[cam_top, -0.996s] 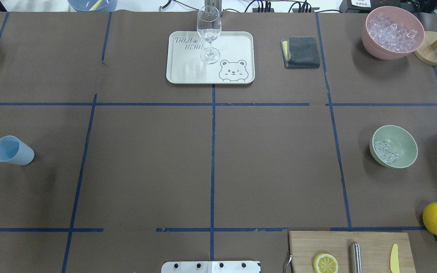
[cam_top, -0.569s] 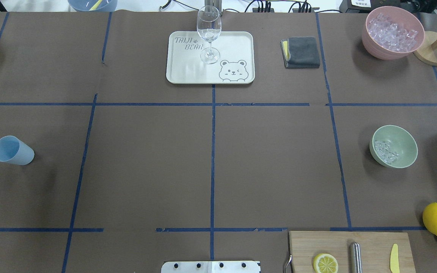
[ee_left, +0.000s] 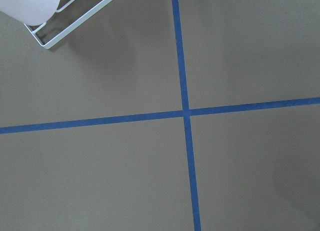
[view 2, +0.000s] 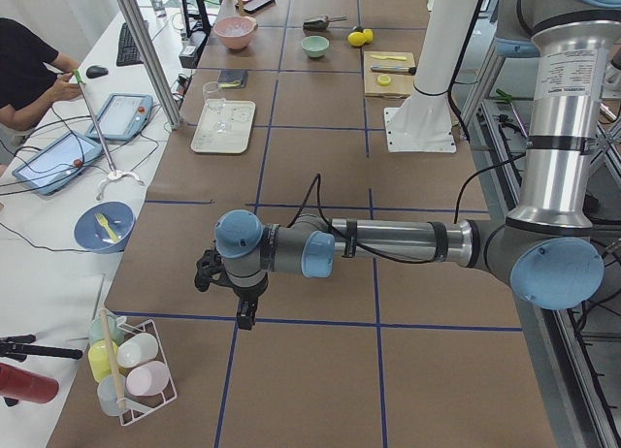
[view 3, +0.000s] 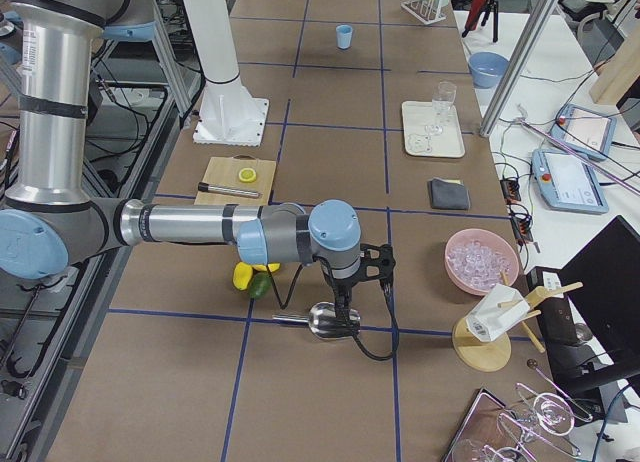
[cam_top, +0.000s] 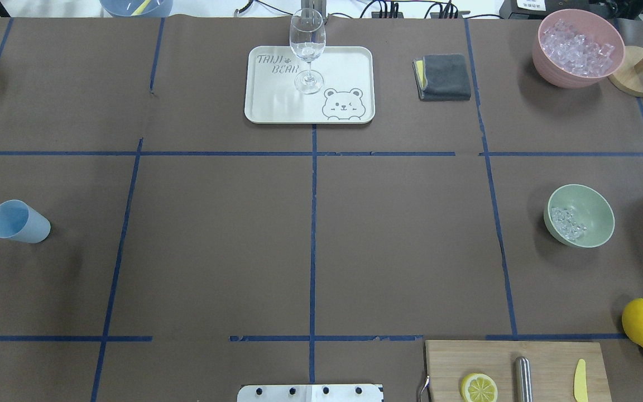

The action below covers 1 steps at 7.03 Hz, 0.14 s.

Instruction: Pour ice into bowl

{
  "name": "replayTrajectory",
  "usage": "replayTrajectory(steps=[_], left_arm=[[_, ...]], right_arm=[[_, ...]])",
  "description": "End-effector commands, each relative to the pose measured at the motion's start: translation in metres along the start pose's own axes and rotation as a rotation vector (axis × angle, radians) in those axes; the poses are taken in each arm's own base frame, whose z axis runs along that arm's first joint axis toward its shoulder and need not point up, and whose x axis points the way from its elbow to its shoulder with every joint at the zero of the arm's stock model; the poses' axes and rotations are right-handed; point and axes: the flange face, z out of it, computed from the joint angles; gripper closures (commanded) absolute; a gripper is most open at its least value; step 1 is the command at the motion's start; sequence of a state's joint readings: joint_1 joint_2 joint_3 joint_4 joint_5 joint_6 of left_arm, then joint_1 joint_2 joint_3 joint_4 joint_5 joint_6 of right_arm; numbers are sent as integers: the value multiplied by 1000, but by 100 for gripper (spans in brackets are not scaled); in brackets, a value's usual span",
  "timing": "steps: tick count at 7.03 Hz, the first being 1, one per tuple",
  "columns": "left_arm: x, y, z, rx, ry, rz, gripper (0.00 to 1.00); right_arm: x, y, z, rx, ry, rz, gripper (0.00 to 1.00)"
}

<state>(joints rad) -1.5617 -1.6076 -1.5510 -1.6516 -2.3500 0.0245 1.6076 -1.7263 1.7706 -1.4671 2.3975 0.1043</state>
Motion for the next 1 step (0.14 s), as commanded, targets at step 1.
replayTrajectory(steps=[1], left_arm=[[0,-1,0,0,0,0,0]], right_arm=[[-1,0,-1,2,0,-2,0]])
